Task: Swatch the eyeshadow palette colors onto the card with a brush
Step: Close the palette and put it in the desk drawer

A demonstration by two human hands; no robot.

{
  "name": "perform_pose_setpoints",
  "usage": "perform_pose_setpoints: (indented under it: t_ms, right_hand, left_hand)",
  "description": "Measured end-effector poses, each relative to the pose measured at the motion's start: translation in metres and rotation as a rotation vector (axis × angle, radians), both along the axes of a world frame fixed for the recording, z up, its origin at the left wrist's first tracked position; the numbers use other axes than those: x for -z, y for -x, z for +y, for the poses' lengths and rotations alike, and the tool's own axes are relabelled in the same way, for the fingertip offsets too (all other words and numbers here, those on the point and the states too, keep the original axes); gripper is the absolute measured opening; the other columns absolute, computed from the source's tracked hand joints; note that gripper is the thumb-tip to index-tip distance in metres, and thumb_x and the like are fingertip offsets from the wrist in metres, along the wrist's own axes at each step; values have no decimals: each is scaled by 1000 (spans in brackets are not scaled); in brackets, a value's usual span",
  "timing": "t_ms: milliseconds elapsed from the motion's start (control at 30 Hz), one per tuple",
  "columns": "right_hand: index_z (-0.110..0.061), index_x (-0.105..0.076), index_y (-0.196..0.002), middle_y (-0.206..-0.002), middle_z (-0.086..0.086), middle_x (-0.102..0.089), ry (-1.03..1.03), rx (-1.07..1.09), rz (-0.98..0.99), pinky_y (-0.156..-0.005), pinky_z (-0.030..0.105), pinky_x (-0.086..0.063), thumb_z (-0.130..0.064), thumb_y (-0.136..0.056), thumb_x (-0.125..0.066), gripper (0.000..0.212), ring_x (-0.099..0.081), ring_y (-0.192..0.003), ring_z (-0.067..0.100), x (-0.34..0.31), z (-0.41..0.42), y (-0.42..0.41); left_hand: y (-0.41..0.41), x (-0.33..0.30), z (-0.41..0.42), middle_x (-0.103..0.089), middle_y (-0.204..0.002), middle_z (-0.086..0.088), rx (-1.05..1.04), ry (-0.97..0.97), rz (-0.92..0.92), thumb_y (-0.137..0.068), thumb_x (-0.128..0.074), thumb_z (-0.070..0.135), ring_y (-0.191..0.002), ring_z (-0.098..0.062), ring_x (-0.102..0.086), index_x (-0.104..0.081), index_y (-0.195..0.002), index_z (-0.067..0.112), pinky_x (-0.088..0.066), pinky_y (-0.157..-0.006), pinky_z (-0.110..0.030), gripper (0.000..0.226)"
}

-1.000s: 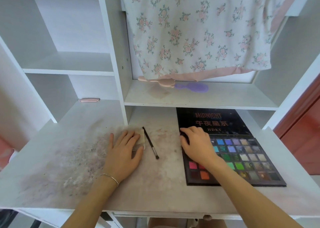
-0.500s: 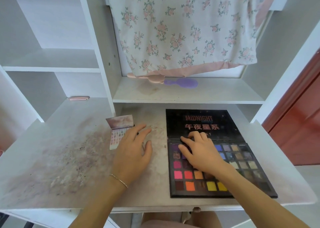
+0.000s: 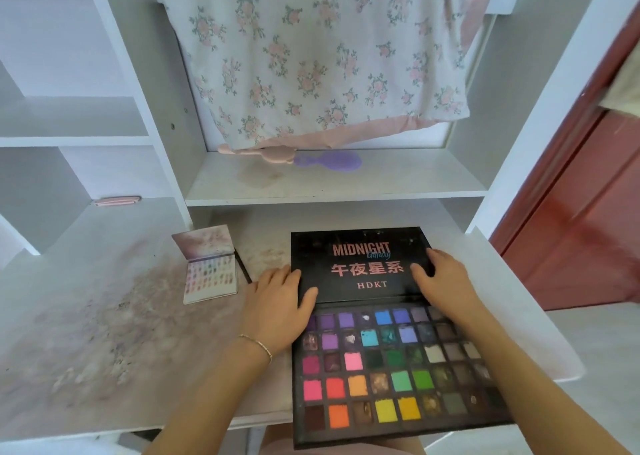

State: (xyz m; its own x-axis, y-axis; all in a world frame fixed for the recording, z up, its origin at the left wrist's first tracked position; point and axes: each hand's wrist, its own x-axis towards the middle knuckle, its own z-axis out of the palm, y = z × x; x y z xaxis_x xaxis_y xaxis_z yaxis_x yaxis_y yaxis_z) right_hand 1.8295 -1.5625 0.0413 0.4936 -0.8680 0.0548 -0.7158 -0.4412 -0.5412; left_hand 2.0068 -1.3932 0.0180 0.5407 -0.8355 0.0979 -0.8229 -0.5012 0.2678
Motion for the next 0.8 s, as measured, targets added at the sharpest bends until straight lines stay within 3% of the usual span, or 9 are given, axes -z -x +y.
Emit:
perform_pose_setpoints:
  t_ms: [167,300,367,433,467,567,633,800]
  right_hand:
    - [-8,-58,-114,-114,15,-63,-246,152,-302,-91,42,-48,-15,-89,-50,27,-58,-100,28,-1,-7,-1]
    - [-1,-42,-132,-135,16,-48,-402,324,-507,-101,37,-36,-11,-88,-55,47,-46,-121,31,-4,-17,3]
    - [1,-50,-123,-127,17,-54,-450,358,-557,-90,33,-42,-11,-88,-56,37,-56,-104,26,-4,-19,6]
    - [-7,-60,-100,-110,16,-63,-518,335,-629,-70,28,-49,-9,-89,-54,12,-60,-79,18,-4,-18,8]
    - [-11,-59,-95,-105,15,-65,-530,325,-658,-64,28,-50,-8,-90,-52,9,-62,-77,18,-3,-17,10]
    - [-12,-51,-105,-103,12,-63,-526,303,-718,-63,31,-51,-11,-91,-51,14,-63,-85,21,0,-15,17]
    - [-13,-49,-104,-101,10,-62,-473,249,-749,-63,29,-50,-10,-91,-51,14,-62,-86,19,-2,-13,21]
    - [-14,-49,-100,-96,7,-61,-271,120,-754,-79,34,-49,-6,-88,-54,15,-58,-91,20,-8,-10,24]
  left_hand:
    - [-3,4,-3,-37,-147,-1,13,32,26,-95,-34,47,-134,-18,-28,-38,-140,18,-23,-107,-30,54]
    - [0,6,-2,-35,-148,-1,8,64,51,-94,-38,47,-134,-18,-26,-37,-141,18,-21,-107,-27,55]
    - [3,7,-2,-36,-147,-3,8,111,82,-94,-42,43,-133,-18,-27,-39,-140,16,-19,-107,-26,53]
    - [4,6,-3,-42,-143,-5,3,212,165,-94,-48,34,-130,-19,-33,-44,-136,13,-21,-105,-24,48]
    - [3,4,-3,-45,-139,-6,-6,276,217,-93,-52,29,-127,-20,-39,-47,-134,12,-25,-103,-24,45]
    - [1,0,-5,-51,-126,-7,-75,487,349,-88,-60,15,-97,-16,-56,-55,-123,12,-41,-89,-23,36]
    - [-1,-2,-6,-55,-118,-4,-125,598,369,-86,-62,10,-80,-7,-57,-57,-119,13,-45,-78,-21,34]
    - [-6,-7,-10,-60,-90,13,-228,733,428,-84,-65,18,-78,-3,-57,-55,-118,23,-47,-70,-18,35]
